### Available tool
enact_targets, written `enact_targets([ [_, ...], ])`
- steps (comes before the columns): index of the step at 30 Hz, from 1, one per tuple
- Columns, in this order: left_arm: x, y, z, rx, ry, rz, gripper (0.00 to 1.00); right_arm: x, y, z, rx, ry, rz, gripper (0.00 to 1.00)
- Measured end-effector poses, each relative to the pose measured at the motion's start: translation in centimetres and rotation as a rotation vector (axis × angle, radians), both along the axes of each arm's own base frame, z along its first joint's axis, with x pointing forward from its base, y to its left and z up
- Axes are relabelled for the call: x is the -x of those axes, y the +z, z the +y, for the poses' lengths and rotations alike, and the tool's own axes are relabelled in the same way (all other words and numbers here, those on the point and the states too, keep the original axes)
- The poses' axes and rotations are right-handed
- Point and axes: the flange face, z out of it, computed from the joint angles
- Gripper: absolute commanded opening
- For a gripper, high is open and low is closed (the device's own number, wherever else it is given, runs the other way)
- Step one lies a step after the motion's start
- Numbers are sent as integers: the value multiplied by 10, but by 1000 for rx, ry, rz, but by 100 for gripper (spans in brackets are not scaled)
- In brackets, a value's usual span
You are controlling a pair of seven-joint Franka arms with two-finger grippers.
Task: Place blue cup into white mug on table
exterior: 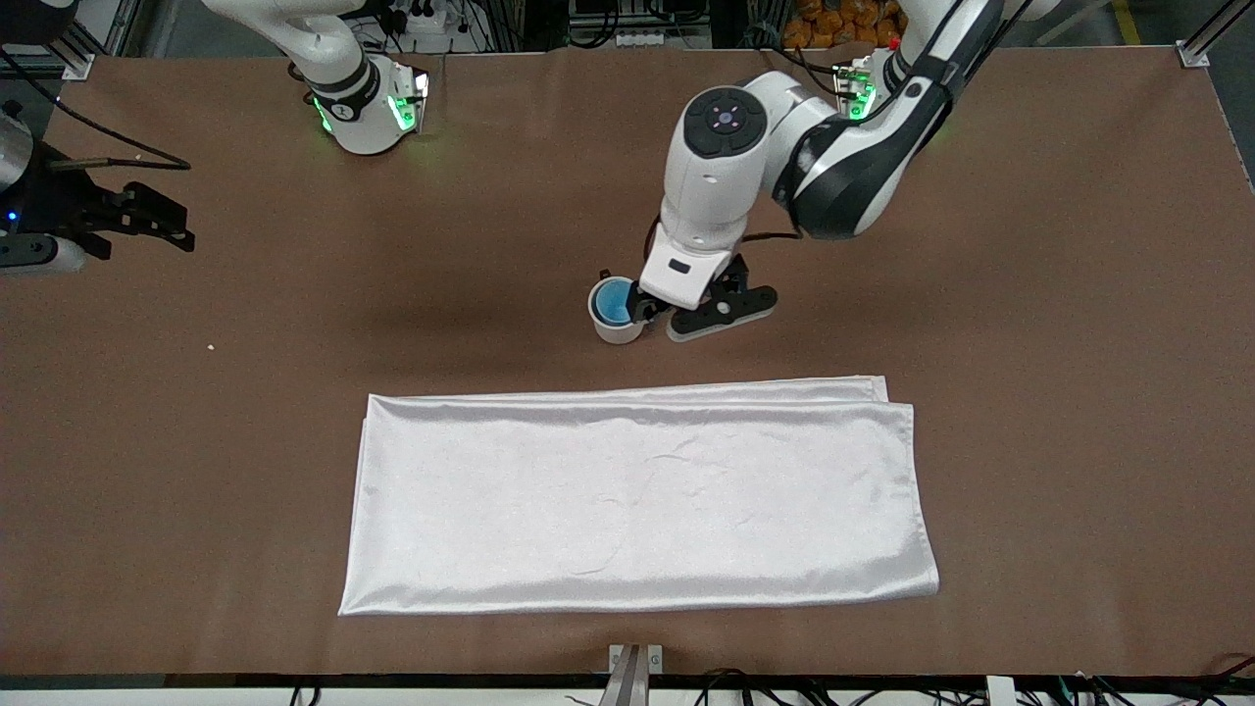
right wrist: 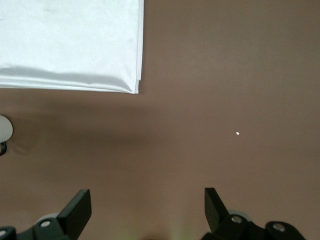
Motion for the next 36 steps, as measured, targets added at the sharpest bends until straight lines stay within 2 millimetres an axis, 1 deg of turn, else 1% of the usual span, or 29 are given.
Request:
enact_targets([
  [3,-12,22,26,-14,6,-16,100,-1,1,0,1,-20,-9,100],
  [8,-27,46,63,-41,-7,-28,100,-2,1,-1,2,-32,-15,100],
  [16,-45,67,109,-82,-94,-31,100,-2,1,-7,5,-45,-17,100],
  [24,-63,88,167,-126,-186,-26,100,-6,4,-16,28,-57,-53,100],
  [31,-77,100,216,-136,-184,-26,100,-5,5,-35,31,-91,-56,100],
  [36,-82,108,243,-149,-202,-22,100,-5,5,-41,32,-101,-56,100],
])
